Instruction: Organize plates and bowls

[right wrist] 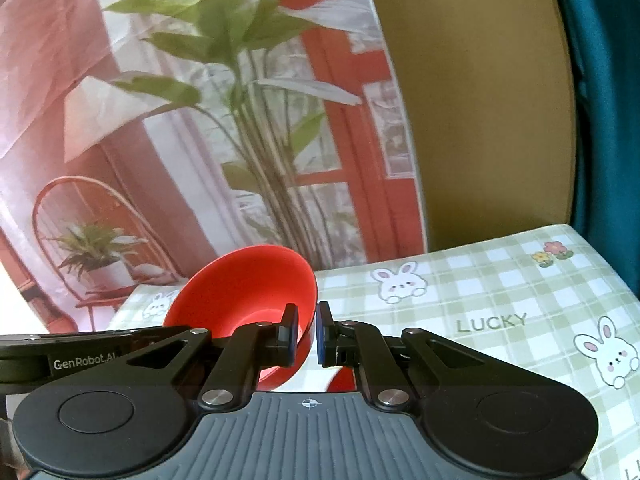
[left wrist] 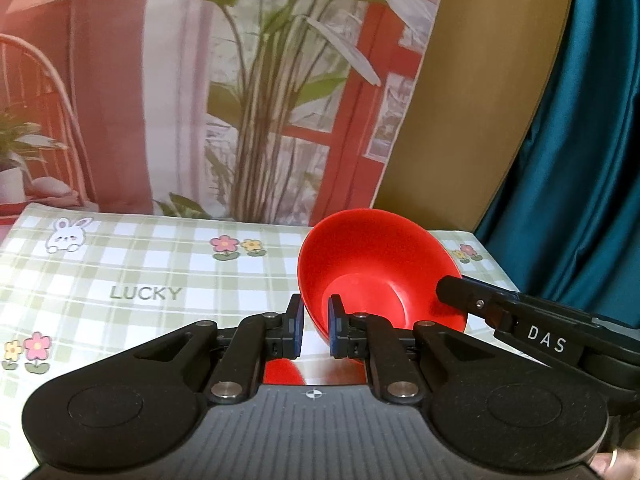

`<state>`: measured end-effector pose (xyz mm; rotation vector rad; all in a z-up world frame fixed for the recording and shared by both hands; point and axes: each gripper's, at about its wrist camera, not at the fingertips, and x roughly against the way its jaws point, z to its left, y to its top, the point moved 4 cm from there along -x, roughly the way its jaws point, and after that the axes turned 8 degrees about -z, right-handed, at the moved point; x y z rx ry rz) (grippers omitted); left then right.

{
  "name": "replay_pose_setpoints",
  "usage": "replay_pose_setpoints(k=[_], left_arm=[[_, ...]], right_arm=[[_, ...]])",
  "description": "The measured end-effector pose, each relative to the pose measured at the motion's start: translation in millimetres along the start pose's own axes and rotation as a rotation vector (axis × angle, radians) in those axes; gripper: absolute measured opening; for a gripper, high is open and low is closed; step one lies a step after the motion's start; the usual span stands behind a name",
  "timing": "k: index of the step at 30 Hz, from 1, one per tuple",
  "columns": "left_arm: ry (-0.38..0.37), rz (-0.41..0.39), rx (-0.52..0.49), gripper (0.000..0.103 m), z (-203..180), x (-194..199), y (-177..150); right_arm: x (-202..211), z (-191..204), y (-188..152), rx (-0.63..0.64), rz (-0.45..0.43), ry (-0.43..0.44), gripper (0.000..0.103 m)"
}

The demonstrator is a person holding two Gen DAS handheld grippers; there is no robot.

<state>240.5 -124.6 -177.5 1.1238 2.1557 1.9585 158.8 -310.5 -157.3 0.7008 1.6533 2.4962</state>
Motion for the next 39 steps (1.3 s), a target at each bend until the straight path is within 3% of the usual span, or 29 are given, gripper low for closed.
replay_pose_setpoints(k=[16, 39], left_arm=[[0.033, -0.025, 0.03, 0.013, 29, 20, 2], [0.074, 0.044, 0.103, 0.013, 64, -4, -13]], right_arm=[[-8, 35, -10, 0.025, 0.037, 0.043, 0.009], [-51, 52, -34, 0.037, 0.143, 0.07, 0.01]])
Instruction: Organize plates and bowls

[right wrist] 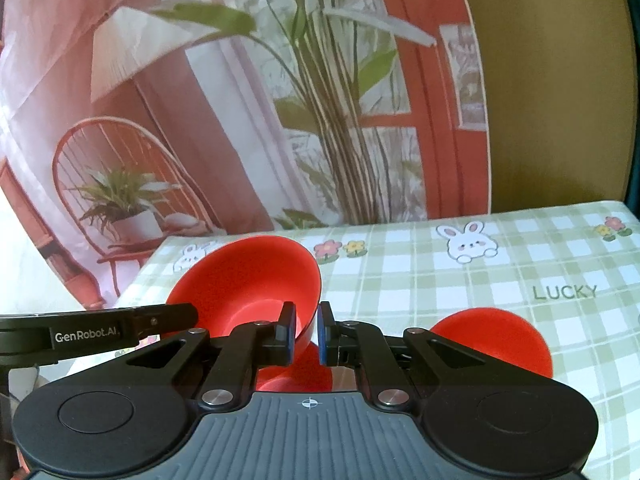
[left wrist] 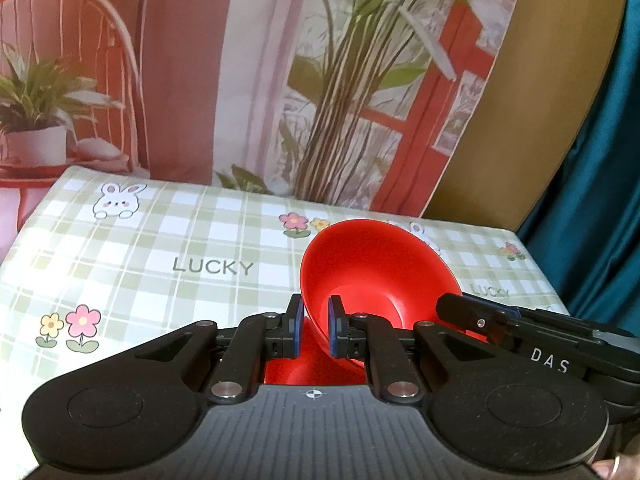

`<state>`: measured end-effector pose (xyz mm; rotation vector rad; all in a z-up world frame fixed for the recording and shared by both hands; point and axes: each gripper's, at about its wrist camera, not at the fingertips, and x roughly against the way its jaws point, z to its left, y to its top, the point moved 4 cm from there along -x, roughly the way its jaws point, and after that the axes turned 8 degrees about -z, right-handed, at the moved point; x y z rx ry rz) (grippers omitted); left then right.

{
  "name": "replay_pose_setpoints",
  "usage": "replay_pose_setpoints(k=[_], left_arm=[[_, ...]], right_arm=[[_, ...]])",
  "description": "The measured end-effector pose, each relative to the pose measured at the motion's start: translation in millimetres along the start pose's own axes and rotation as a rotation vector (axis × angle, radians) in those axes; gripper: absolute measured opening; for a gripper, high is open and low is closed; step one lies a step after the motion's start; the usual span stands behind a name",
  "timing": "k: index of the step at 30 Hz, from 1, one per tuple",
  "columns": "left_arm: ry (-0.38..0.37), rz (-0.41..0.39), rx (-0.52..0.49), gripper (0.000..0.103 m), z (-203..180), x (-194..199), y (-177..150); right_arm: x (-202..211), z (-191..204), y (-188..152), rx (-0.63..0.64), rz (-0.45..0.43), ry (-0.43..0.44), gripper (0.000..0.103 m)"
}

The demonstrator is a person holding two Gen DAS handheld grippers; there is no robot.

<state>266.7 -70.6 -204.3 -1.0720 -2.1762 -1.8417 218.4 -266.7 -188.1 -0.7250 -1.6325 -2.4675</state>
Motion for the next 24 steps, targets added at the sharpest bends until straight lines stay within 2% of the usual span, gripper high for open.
replay_pose_setpoints(k=[11, 24], left_arm=[[0.025, 0.071, 0.004, 0.013, 9, -17, -22], [0.055, 0.109, -0.026, 0.013, 10, -25, -35]], right_arm=[[-20, -4, -25, -0.009, 0.088, -0.004, 0.01], [-25, -5, -37, -0.009, 0.137, -0.002, 0.01]])
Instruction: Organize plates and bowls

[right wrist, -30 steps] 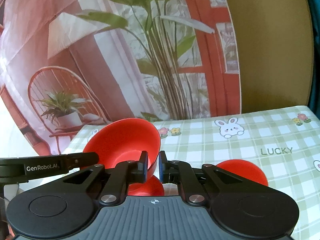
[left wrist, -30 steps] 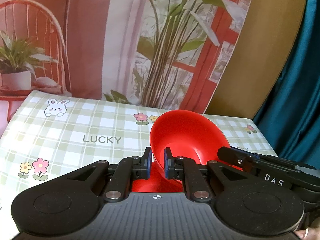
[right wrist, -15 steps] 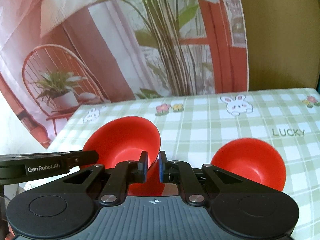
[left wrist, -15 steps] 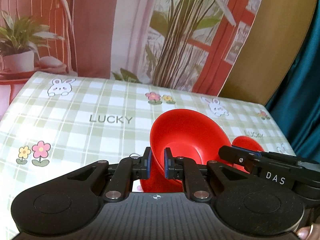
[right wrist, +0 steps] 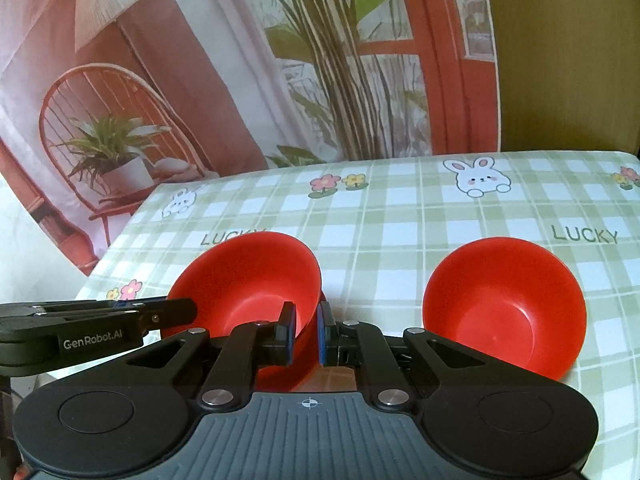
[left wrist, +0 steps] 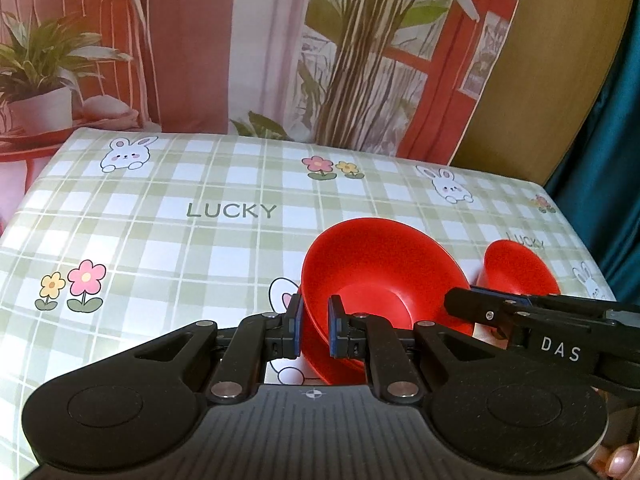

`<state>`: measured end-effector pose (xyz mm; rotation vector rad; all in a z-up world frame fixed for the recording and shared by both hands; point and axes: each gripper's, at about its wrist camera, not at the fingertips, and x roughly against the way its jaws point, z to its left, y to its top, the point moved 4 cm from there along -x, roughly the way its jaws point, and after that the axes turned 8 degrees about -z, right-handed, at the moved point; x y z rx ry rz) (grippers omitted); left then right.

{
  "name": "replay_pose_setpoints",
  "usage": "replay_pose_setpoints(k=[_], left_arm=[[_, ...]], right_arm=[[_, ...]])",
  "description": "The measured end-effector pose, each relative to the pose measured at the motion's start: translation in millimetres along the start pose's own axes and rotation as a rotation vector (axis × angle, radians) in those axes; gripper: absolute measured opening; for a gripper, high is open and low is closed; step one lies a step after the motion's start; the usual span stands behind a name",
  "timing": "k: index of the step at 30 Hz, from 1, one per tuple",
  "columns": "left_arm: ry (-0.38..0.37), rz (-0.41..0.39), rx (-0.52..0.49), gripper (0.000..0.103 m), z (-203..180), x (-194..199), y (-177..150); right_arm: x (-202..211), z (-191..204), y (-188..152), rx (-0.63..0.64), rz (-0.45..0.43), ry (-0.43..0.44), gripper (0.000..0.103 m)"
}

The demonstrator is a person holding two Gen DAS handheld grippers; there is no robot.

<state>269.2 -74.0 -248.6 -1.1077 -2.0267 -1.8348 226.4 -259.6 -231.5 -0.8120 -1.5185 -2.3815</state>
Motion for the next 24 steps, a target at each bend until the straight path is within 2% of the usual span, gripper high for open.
replay_pose_setpoints(k=[16, 24], left_arm=[[0.03, -0.002, -0.009, 0.013, -1, 0, -2], [0.049, -0.036, 0.017, 0.014, 0, 5, 5]], right_arm=[[-1, -4, -2, 0.001, 0.011, -0.006, 0.009], [9, -13, 4, -0.02, -0.035, -0.028, 0.009]])
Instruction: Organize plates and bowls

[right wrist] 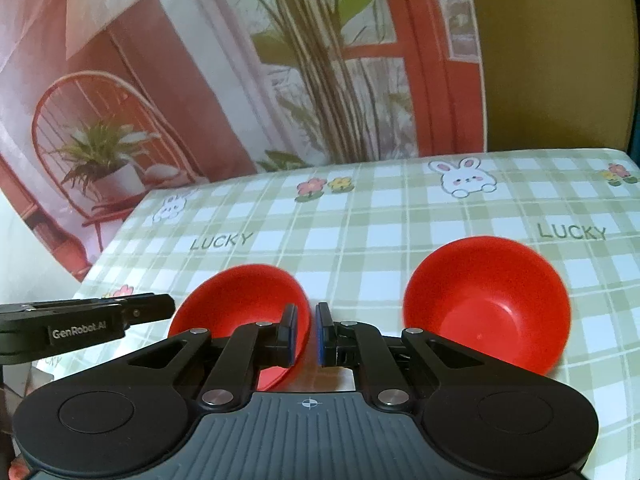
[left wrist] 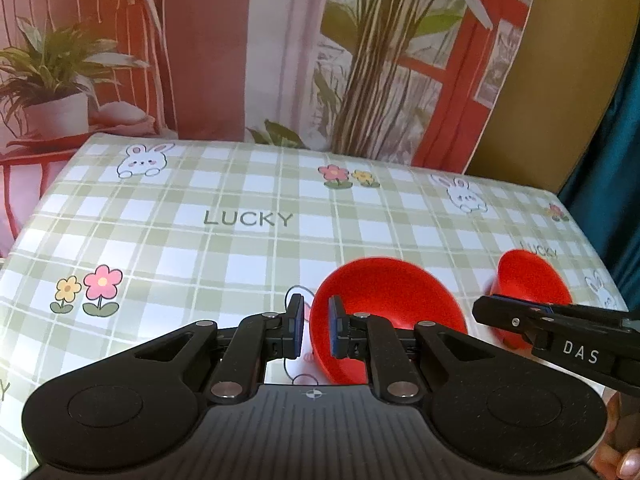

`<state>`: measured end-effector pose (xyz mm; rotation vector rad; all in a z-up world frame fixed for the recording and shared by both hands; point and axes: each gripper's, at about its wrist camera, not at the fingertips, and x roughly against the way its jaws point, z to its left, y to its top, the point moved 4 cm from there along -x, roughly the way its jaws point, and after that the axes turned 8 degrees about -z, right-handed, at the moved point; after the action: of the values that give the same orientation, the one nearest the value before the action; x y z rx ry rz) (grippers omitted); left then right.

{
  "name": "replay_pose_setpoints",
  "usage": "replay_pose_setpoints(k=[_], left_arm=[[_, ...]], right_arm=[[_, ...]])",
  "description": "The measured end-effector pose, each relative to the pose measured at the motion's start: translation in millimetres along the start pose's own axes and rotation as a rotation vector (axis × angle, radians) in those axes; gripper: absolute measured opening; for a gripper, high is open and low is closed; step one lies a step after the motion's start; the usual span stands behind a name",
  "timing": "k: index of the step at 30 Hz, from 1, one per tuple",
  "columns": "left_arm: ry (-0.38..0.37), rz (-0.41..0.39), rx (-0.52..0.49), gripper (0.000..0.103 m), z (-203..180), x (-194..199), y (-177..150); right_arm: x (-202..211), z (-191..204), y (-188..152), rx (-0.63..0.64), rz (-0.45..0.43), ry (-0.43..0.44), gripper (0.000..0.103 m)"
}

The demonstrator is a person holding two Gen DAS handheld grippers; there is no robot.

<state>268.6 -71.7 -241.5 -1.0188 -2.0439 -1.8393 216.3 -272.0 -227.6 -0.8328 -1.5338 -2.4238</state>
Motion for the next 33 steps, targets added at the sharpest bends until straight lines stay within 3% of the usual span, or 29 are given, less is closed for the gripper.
replay_pose_setpoints(k=[10, 18, 33], left_arm=[[-0.057, -0.068, -0.023, 0.017, -28, 8, 13], [-0.124, -0.089, -0.035, 0.034, -59, 8, 21], [-0.208, -0.024, -0.057, 0.039, -117, -30, 14]], right_arm=[[16, -24, 15, -0.024, -0.08, -0.04, 0.009], [28, -51, 24, -0.041, -0.13, -0.086, 0.009], [41, -129, 15, -0.073, -0.169, -0.239, 0.011]])
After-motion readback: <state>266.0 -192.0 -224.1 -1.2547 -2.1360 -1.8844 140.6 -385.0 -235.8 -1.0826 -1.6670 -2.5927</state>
